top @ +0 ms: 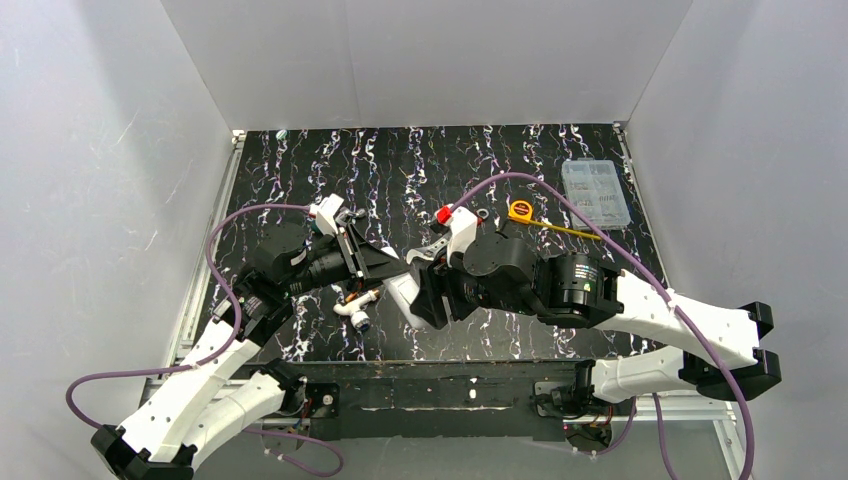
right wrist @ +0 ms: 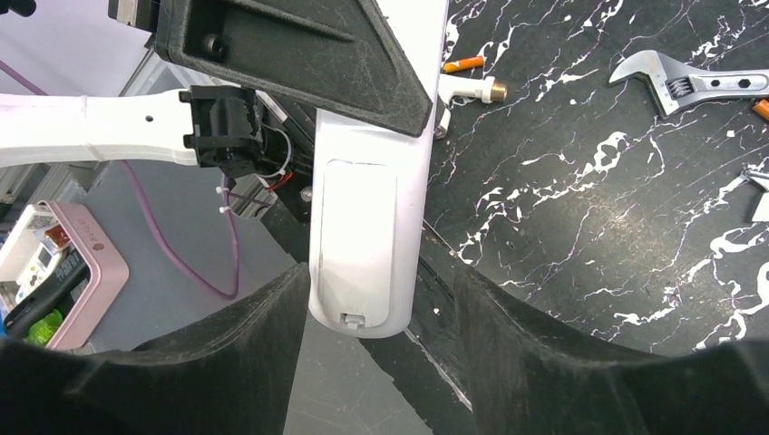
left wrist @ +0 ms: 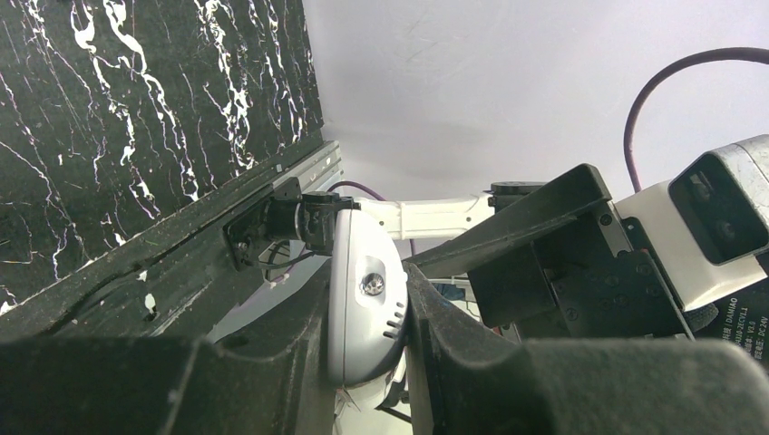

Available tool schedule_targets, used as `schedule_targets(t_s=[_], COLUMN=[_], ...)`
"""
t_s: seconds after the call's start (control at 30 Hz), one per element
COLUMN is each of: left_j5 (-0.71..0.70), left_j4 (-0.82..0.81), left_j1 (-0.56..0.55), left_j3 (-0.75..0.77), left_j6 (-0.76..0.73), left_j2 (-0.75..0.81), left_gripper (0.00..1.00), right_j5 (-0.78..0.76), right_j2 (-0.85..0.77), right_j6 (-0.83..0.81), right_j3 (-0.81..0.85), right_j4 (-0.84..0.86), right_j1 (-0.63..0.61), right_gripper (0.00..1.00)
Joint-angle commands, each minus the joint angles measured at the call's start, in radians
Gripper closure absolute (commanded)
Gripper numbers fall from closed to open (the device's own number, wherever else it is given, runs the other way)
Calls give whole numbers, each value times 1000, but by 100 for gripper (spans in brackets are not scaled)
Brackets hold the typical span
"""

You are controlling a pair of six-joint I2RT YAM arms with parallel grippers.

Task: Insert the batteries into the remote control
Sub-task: Remove the battery cover from the remote control.

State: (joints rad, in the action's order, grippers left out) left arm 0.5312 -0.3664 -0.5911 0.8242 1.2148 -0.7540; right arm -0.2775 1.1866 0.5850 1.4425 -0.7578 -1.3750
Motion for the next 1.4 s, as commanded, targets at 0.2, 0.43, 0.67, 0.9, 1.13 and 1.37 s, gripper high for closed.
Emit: schedule_targets(t_s=[0.2,0.43,0.67,0.9,1.13,1.37], left_j5=[23,23,23,23,24,24], left_j4=[-48,-55,-58,-60,-58,-37], left_j1=[-1,-1,-1,-1,-1,-1], left_j3=[12,12,8,7,7,3], left_j6=[-6,-4,-3,-3,-4,-15], left_j2=[15,12,12,7,5,9], left_gripper=[100,100,100,100,100,100], right_j5=[16,18,13,15,30,23], right_j2=[23,26,10,-6,-23,-70], right_j6=[-26,-27,-30,-38,-46,-39], right_j3=[38,39,28,21,13,-11], right_j4=[10,1,-3,-6,13,58], right_j1=[-6,-6,-6,-6,-6,-6], right_gripper=[39,46,52,59,62,64])
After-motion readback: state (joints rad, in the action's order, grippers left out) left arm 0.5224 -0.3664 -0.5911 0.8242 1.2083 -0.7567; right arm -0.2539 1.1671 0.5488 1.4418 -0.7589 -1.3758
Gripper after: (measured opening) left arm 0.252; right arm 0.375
